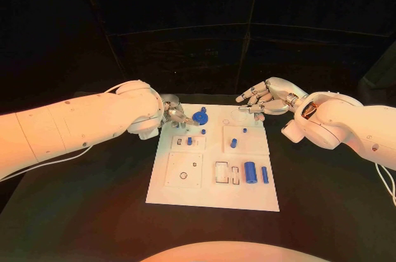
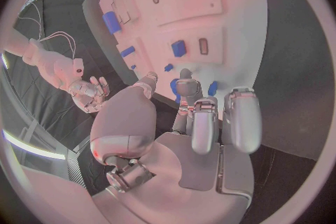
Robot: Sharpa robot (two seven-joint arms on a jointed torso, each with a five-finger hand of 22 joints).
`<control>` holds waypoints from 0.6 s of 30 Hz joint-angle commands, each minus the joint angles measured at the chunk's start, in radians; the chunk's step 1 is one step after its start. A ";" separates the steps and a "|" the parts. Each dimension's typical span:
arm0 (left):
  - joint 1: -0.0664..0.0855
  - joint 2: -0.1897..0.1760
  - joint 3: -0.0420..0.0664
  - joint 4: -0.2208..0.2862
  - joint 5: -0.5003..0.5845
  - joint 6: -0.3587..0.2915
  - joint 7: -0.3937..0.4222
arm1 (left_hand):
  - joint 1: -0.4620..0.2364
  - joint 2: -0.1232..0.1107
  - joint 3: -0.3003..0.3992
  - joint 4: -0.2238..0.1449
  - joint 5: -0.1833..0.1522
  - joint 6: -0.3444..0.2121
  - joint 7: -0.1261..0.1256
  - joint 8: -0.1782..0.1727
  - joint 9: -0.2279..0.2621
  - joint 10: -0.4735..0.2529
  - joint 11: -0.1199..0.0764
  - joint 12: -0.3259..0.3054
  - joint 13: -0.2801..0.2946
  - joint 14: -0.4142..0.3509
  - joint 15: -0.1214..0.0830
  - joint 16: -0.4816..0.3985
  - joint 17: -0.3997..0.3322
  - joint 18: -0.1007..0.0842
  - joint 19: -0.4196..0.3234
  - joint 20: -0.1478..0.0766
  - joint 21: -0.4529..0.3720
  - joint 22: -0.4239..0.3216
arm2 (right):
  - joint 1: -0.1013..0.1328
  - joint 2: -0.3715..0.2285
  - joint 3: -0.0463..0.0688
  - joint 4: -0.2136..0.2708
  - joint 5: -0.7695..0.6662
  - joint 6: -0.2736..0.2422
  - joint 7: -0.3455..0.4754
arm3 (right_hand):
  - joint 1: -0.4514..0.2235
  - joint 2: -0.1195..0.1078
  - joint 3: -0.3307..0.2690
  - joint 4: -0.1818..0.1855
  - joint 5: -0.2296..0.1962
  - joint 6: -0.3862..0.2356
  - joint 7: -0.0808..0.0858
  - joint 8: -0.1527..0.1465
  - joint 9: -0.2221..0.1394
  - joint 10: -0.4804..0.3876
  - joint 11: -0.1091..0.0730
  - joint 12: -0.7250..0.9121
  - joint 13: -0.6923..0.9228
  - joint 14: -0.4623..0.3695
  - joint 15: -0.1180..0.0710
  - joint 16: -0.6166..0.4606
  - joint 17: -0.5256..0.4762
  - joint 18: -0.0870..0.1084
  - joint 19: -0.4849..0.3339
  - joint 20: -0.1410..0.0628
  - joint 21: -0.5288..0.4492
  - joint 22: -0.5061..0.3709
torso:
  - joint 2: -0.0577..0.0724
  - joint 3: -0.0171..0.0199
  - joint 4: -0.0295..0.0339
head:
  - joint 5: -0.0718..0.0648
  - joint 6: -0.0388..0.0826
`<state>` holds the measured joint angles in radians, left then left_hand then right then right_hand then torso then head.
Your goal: Assemble the parts on the task board
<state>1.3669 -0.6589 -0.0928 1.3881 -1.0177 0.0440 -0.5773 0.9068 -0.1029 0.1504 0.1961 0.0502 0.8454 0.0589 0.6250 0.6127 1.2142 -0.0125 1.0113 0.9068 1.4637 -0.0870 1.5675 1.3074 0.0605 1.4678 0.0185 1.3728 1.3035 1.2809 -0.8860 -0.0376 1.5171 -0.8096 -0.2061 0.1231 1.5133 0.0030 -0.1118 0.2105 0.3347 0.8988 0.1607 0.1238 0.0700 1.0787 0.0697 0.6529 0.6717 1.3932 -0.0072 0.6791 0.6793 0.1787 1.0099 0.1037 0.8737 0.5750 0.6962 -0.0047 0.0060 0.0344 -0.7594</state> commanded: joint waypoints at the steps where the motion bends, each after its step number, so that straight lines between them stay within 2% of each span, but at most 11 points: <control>1: 0.024 -0.003 0.016 -0.015 0.003 0.059 0.013 | 0.018 0.006 -0.027 0.008 -0.002 -0.023 0.014 -0.019 -0.012 -0.014 0.011 -0.005 -0.007 0.107 0.018 0.003 0.263 0.000 -0.001 0.013 -0.007 -0.007 | 0.002 0.002 0.001 -0.004 0.003 0.005 0.012 | -0.003 0.001 0.000 0.007 0.004 -0.008 0.002 0.006 0.000 -0.006 0.002 -0.003 -0.001 -0.006 0.003 -0.004 -0.001 0.004 0.003 0.001 -0.002 -0.001 | 0.000 -0.0007 -0.0020 | 0.006 0.000; 3: 0.042 0.007 0.023 -0.049 -0.001 0.099 0.009 | 0.028 0.011 -0.036 0.010 -0.002 -0.023 0.016 -0.021 -0.015 -0.014 0.013 -0.001 -0.004 0.107 0.020 0.003 0.263 0.000 -0.002 0.016 -0.009 -0.009 | 0.002 0.003 0.000 -0.006 0.003 0.005 0.011 | -0.003 0.001 0.000 0.007 0.004 -0.008 0.002 0.006 0.000 -0.006 0.002 -0.003 -0.001 -0.006 0.003 -0.004 -0.001 0.004 0.003 0.001 -0.002 -0.001 | 0.000 0.0000 -0.0031 | 0.007 0.002; 4: 0.048 0.013 0.025 -0.067 -0.004 0.112 0.007 | 0.031 0.012 -0.039 0.010 -0.003 -0.023 0.016 -0.022 -0.016 -0.015 0.014 -0.001 -0.004 0.107 0.021 0.003 0.263 0.000 -0.002 0.017 -0.010 -0.009 | 0.002 0.003 0.000 -0.006 0.003 0.005 0.010 | -0.003 0.001 0.000 0.007 0.004 -0.008 0.002 0.006 0.000 -0.006 0.002 -0.003 -0.001 -0.006 0.003 -0.004 -0.001 0.004 0.003 0.001 -0.002 -0.001 | 0.000 0.0008 -0.0017 | 0.005 0.002; 7: 0.061 0.036 0.028 -0.130 -0.021 0.144 0.006 | 0.043 0.015 -0.049 0.011 -0.002 -0.024 0.018 -0.024 -0.020 -0.021 0.015 -0.005 -0.010 0.107 0.023 0.003 0.263 0.002 -0.004 0.020 -0.014 -0.014 | 0.002 0.005 0.000 -0.007 0.003 0.005 0.009 | -0.003 0.001 -0.001 0.007 0.004 -0.009 0.002 0.006 0.000 -0.007 0.003 -0.003 -0.002 -0.007 0.003 -0.004 0.001 0.004 0.003 0.001 -0.003 -0.001 | 0.001 0.0034 -0.0029 | 0.010 0.001; 8: 0.063 0.045 0.028 -0.152 -0.026 0.152 0.007 | 0.050 0.019 -0.057 0.012 -0.002 -0.023 0.019 -0.025 -0.022 -0.023 0.016 -0.005 -0.011 0.107 0.024 0.003 0.263 0.002 -0.004 0.021 -0.015 -0.015 | 0.002 0.006 0.000 -0.007 0.003 0.005 0.009 | -0.003 0.001 -0.001 0.007 0.004 -0.009 0.002 0.006 0.000 -0.007 0.003 -0.003 -0.002 -0.007 0.003 -0.003 0.001 0.004 0.003 0.001 -0.004 -0.001 | 0.002 0.0030 -0.0036 | 0.011 0.001; 9: 0.064 0.054 0.028 -0.172 -0.030 0.160 0.009 | 0.053 0.021 -0.060 0.013 -0.002 -0.023 0.019 -0.026 -0.023 -0.024 0.017 -0.005 -0.011 0.107 0.024 0.003 0.263 0.002 -0.004 0.022 -0.015 -0.015 | 0.002 0.007 0.000 -0.008 0.003 0.005 0.009 | -0.003 0.001 -0.001 0.007 0.004 -0.009 0.002 0.006 0.000 -0.007 0.003 -0.003 -0.002 -0.007 0.003 -0.003 0.001 0.004 0.003 0.001 -0.004 -0.001 | 0.003 0.0012 -0.0038 | 0.011 0.002; 13: 0.059 0.082 0.024 -0.238 -0.039 0.184 0.019 | 0.063 0.030 -0.070 0.018 -0.002 -0.019 0.019 -0.025 -0.025 -0.022 0.017 0.002 -0.006 0.107 0.025 0.003 0.263 0.002 -0.003 0.024 -0.014 -0.011 | 0.002 0.011 0.000 -0.011 0.003 0.006 0.009 | -0.003 0.001 -0.001 0.007 0.004 -0.009 0.002 0.006 0.000 -0.007 0.003 -0.003 -0.002 -0.007 0.003 -0.003 0.001 0.004 0.003 0.001 -0.004 -0.001 | 0.006 -0.0020 -0.0036 | 0.010 0.004; 16: 0.050 0.102 0.018 -0.279 -0.041 0.196 0.028 | 0.068 0.037 -0.077 0.021 -0.002 -0.015 0.019 -0.024 -0.026 -0.021 0.016 0.005 -0.003 0.107 0.025 0.003 0.263 0.001 -0.002 0.024 -0.012 -0.009 | 0.002 0.013 0.000 -0.012 0.003 0.006 0.010 | -0.002 0.001 -0.001 0.007 0.004 -0.009 0.002 0.006 0.000 -0.007 0.003 -0.003 -0.002 -0.007 0.003 -0.003 0.002 0.004 0.002 0.001 -0.004 -0.002 | 0.005 -0.0003 -0.0023 | 0.013 0.003; 18: 0.038 0.121 0.014 -0.315 -0.042 0.197 0.035 | 0.072 0.042 -0.081 0.023 -0.002 -0.011 0.018 -0.022 -0.027 -0.020 0.016 0.008 -0.001 0.107 0.025 0.003 0.263 0.001 -0.001 0.025 -0.011 -0.007 | 0.002 0.015 0.000 -0.014 0.001 0.007 0.010 | -0.002 0.001 -0.001 0.007 0.004 -0.009 0.002 0.006 0.000 -0.007 0.003 -0.003 -0.002 -0.007 0.003 -0.003 0.002 0.004 0.002 0.001 -0.004 -0.002 | 0.005 0.0007 -0.0032 | 0.014 0.002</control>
<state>1.4066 -0.5460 -0.0786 1.0877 -1.0432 0.1962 -0.5677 0.9690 -0.0611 0.0734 0.2191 0.0502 0.8291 0.0770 0.6041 0.5870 1.1968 0.0018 1.0127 0.9045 1.4636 -0.0694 1.5675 1.3074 0.0612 1.4677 0.0363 1.3612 1.2947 1.2807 -0.8725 -0.0377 1.5033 -0.8096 -0.2055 0.1235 1.5133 0.0030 -0.1118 0.2105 0.3347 0.8953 0.1642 0.1238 0.0699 1.0788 0.0697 0.6530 0.6709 1.3933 -0.0073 0.6791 0.6803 0.1787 1.0099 0.1037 0.8737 0.5752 0.7009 -0.0050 0.0027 0.0471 -0.7558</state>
